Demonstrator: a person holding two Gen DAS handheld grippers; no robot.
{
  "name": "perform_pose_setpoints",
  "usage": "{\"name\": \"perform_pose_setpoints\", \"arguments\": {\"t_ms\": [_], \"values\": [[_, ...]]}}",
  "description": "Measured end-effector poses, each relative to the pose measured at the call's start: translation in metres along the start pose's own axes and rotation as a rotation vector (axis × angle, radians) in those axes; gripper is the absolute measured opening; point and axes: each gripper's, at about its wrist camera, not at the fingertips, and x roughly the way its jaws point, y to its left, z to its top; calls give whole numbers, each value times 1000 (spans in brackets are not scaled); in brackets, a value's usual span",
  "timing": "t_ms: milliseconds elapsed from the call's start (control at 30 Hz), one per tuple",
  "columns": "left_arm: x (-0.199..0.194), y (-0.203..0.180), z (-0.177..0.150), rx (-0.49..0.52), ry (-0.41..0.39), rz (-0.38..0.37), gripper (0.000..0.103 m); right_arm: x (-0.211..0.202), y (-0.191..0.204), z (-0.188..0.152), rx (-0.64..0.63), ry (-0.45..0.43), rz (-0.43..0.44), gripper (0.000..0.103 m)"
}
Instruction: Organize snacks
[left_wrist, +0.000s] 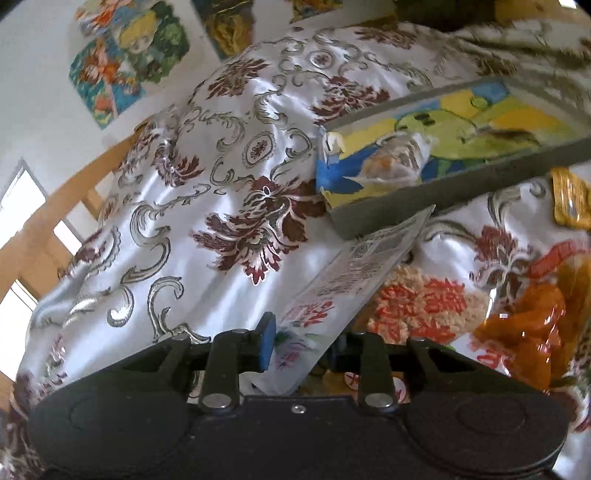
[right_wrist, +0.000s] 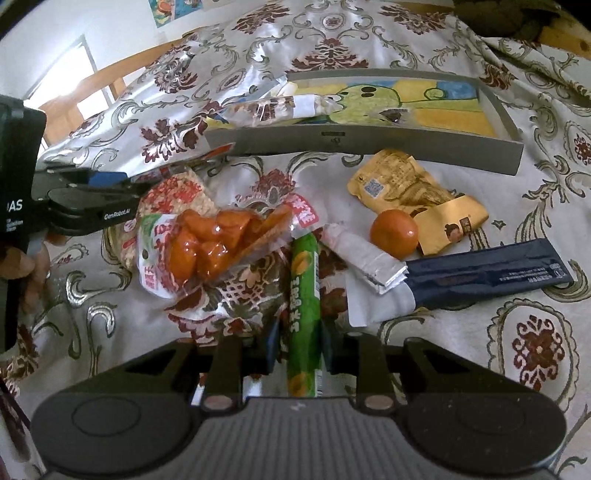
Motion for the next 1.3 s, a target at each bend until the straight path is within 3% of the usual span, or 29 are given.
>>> {"name": "perform_pose_setpoints", "arguments": {"t_ms": [100, 367, 600, 733, 1000, 1300], "values": [[-7, 0, 0, -9, -18, -3, 23, -1, -1, 0, 21, -1, 11, 21], [-43, -18, -6, 26, -77, -67, 13, -6, -8, 2, 95, -5, 61, 19], [-79, -26, -15, -14, -98, -132, 12, -14, -18, 3, 226, 44, 145, 19], [-95, -27, -18, -72, -91, -215, 9, -16, -25, 0, 296, 55, 202, 19], [-107, -32, -23, -125, -90, -287, 9, -23, -25, 0, 335, 36, 253, 20], [-121, -28, -16, -201, -222, -341, 9, -46, -42, 0, 435, -47, 325, 20]]}}
